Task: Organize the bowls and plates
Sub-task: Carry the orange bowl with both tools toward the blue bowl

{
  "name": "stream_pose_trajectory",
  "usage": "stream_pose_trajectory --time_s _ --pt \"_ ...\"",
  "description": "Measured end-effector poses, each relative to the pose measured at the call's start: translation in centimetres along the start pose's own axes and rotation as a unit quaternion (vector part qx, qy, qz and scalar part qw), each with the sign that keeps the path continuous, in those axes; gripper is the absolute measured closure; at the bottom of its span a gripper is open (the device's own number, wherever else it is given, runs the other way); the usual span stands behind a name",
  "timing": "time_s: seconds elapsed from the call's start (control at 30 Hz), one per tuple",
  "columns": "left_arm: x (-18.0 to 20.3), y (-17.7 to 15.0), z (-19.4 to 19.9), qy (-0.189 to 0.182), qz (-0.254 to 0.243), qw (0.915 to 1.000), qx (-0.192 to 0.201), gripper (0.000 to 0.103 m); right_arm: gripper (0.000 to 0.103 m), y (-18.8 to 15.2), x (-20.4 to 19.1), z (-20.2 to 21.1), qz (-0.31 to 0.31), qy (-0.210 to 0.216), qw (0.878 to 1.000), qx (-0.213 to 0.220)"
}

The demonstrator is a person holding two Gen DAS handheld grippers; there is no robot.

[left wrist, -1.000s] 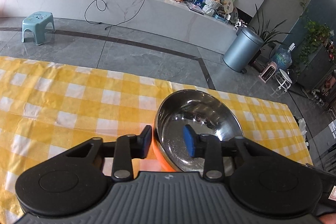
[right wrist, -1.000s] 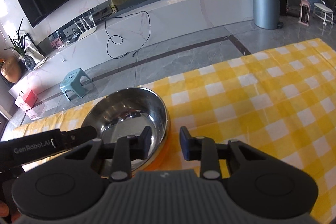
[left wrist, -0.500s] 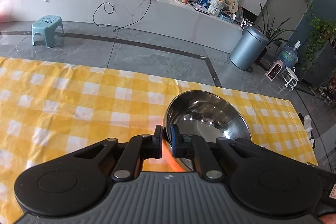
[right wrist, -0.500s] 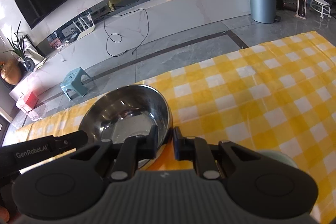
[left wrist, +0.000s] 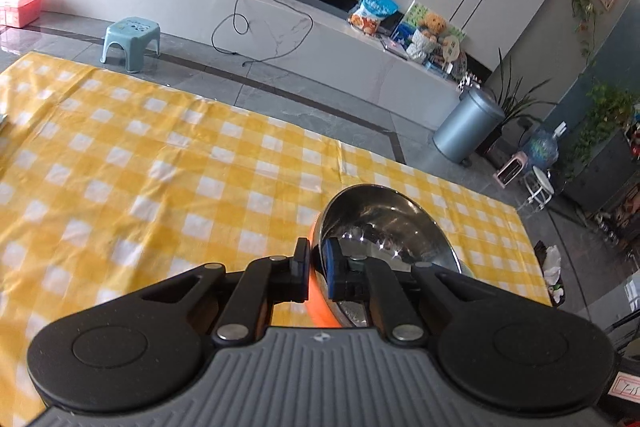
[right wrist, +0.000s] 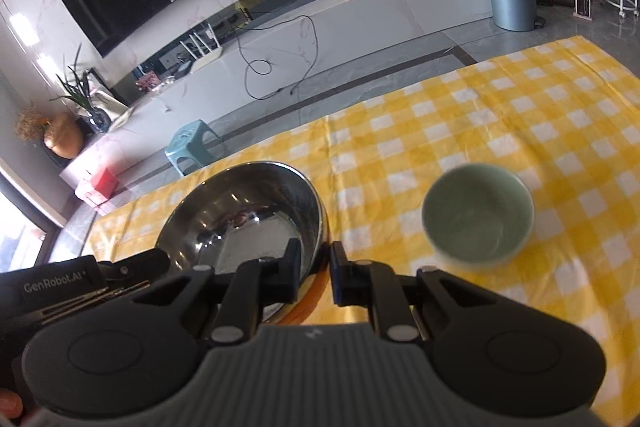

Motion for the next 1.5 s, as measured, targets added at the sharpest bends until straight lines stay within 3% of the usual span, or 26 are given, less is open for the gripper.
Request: stream_pose_trajectory --time_s 0.33,0.7,1.0,1.5 --pt "-0.3 -4.2 6.4 -0.016 0.036 0.9991 0.015 0.095 0.090 -5.6 -0.4 7.8 -0.014 0.018 1.000 0.012" --pt "0.3 -8.7 9.1 -0.033 0.057 0.9978 0.001 0.095 0.090 -8.5 1.4 12.9 -0.024 0.013 0.999 0.030" --pt "0.6 -11.1 9.2 -0.037 0.058 0.9974 -0.020 0.094 0.091 -9.5 2.6 14.1 -0.031 0.003 0.999 0.034" --pt "0.7 -13.9 7.6 -0.024 0.049 0.9965 -0.064 0.094 0.092 -11.7 4.9 12.4 -0.035 -0.028 0.999 0.002"
Point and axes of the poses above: each gripper's, at about its wrist camera, not at the fingertips, and z roughly against the way its jaws point, x to its right, y to its top, the point moved 7 cm from there along -z, roughly the way its jaws point, and after that the axes turned 3 degrees about -y, right-handed, at the moved point
